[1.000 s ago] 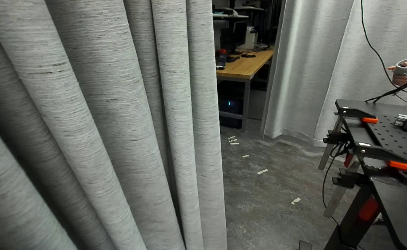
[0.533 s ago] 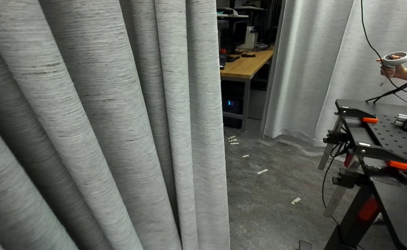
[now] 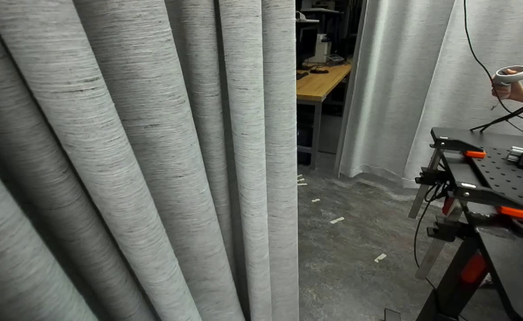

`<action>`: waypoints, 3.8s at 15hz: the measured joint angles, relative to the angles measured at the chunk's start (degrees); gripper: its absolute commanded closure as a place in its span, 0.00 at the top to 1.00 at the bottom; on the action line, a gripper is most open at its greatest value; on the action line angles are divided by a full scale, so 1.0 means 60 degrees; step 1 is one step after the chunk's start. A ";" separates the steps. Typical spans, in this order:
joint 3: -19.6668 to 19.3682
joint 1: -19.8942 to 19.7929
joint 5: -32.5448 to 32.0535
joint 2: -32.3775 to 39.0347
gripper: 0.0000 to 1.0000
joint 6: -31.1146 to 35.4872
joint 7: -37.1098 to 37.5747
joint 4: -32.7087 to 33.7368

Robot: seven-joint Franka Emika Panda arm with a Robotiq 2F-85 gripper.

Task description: Slide the curtain to close

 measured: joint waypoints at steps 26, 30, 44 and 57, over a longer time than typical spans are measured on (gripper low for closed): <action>-0.3579 -0.0435 0.4671 0.0704 0.00 -0.2042 -0.0860 0.1986; -0.4225 -0.0784 0.5669 0.1093 0.00 -0.2543 -0.0878 0.2748; -0.5940 -0.3651 1.0631 0.3881 0.00 -0.6342 -0.1764 0.6217; -0.4706 -0.7753 1.3672 0.6445 0.00 -0.8696 -0.1683 0.9331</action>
